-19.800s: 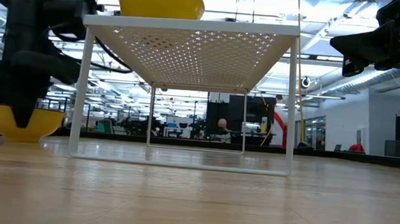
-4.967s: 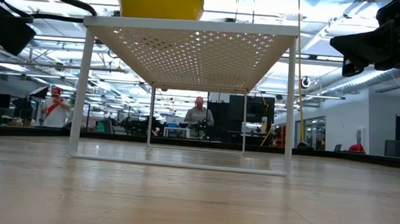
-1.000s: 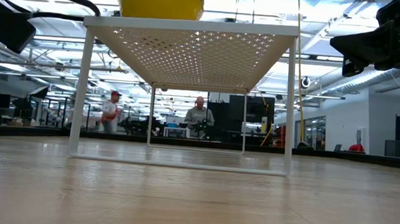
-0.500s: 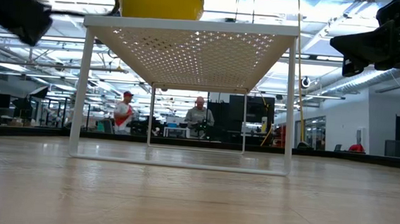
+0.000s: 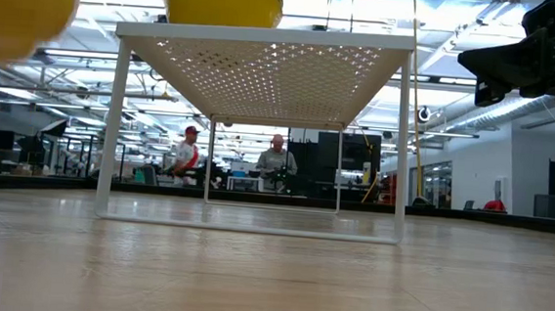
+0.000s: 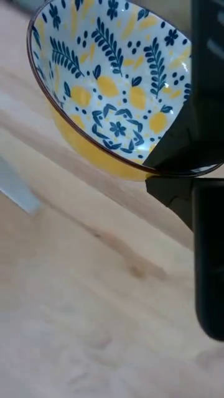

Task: Pick & Place Mini bowls
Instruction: Stack the yellow patterned bowl on the yellow patterned bowl on the shelf

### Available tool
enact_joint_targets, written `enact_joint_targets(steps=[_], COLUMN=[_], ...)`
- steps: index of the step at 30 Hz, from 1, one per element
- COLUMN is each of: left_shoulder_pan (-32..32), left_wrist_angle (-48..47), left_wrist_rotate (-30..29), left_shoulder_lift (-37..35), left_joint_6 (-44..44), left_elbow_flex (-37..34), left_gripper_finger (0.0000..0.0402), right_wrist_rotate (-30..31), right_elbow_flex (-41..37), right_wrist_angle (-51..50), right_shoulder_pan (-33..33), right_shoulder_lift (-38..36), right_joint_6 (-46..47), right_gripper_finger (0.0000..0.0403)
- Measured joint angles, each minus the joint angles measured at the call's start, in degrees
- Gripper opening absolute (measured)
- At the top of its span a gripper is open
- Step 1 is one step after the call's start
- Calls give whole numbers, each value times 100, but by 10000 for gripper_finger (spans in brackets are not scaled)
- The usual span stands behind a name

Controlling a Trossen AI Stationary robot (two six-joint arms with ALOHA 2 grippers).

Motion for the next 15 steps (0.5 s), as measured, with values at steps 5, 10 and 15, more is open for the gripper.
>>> enact_joint_targets(steps=[5,10,15], left_shoulder_pan=[2,23,301], left_wrist_angle=[298,771,1396], left_wrist_rotate=[-640,-1100,-1542], left_shoulder_lift=[-781,-1525,-2039], left_joint_6=[364,1024,1473], left_elbow_flex=[3,7,119], left_gripper_finger=[10,8,9], right_wrist_rotate=[0,0,0], right_elbow_flex=[0,0,0], right_wrist_angle=[-2,0,-2], right_shoulder_pan=[0,-1,0], right_shoulder_lift=[0,0,0], right_joint_6=[0,-1,-1], right_gripper_finger=[16,16,16])
